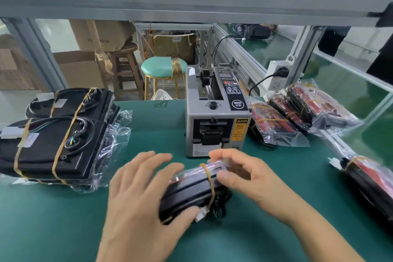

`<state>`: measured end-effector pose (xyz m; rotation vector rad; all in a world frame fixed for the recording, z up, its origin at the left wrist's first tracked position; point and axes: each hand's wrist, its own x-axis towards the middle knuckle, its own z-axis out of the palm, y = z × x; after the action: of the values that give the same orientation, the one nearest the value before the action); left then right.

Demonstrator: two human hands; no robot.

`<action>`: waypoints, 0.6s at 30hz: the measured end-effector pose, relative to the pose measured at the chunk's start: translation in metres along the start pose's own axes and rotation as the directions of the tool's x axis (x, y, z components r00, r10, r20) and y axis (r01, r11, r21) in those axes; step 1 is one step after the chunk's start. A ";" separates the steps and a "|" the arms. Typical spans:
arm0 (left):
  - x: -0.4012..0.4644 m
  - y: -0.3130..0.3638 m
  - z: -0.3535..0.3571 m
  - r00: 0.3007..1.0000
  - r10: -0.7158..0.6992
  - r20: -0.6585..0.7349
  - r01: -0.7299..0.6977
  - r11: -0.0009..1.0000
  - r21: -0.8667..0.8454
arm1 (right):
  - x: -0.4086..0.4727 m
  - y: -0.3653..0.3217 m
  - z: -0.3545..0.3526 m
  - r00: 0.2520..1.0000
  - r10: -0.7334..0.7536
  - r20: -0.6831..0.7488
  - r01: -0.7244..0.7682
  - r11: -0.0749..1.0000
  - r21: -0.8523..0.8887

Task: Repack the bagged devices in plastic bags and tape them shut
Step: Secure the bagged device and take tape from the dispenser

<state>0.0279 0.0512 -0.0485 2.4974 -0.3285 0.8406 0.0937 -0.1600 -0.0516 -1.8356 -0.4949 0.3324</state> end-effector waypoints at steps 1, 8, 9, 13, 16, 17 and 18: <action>0.005 0.008 0.004 0.997 0.054 0.051 -0.055 0.998 0.016 | 0.000 -0.002 -0.002 1.000 -0.001 0.006 0.001 0.999 0.051; 0.015 0.017 0.002 0.970 0.072 0.233 -0.054 0.995 -0.084 | 0.016 -0.007 -0.015 0.998 -0.039 -0.044 0.046 0.983 0.176; 0.015 0.014 -0.001 0.974 0.055 0.219 -0.034 0.995 -0.097 | 0.018 -0.007 -0.016 0.999 -0.050 -0.016 0.052 0.979 0.199; 0.014 0.002 -0.016 0.974 -0.004 0.228 0.040 0.987 -0.154 | 0.024 -0.006 -0.015 0.999 -0.025 0.040 0.015 0.973 0.229; 0.014 0.001 -0.020 0.947 0.051 0.316 -0.004 0.989 -0.147 | 0.032 -0.006 0.001 0.999 0.028 -0.015 -0.025 0.977 0.213; 0.015 0.001 -0.020 0.933 0.073 0.353 -0.029 0.991 -0.129 | 0.036 -0.005 0.009 0.996 0.083 -0.010 -0.079 0.973 0.218; 0.015 0.001 -0.018 0.918 0.096 0.386 -0.059 0.993 -0.107 | 0.039 -0.004 0.016 0.989 0.151 -0.006 -0.146 0.962 0.231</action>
<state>0.0306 0.0588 -0.0261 2.5647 -0.5898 0.3352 0.1195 -0.1267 -0.0524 -1.6511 -0.2889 0.4503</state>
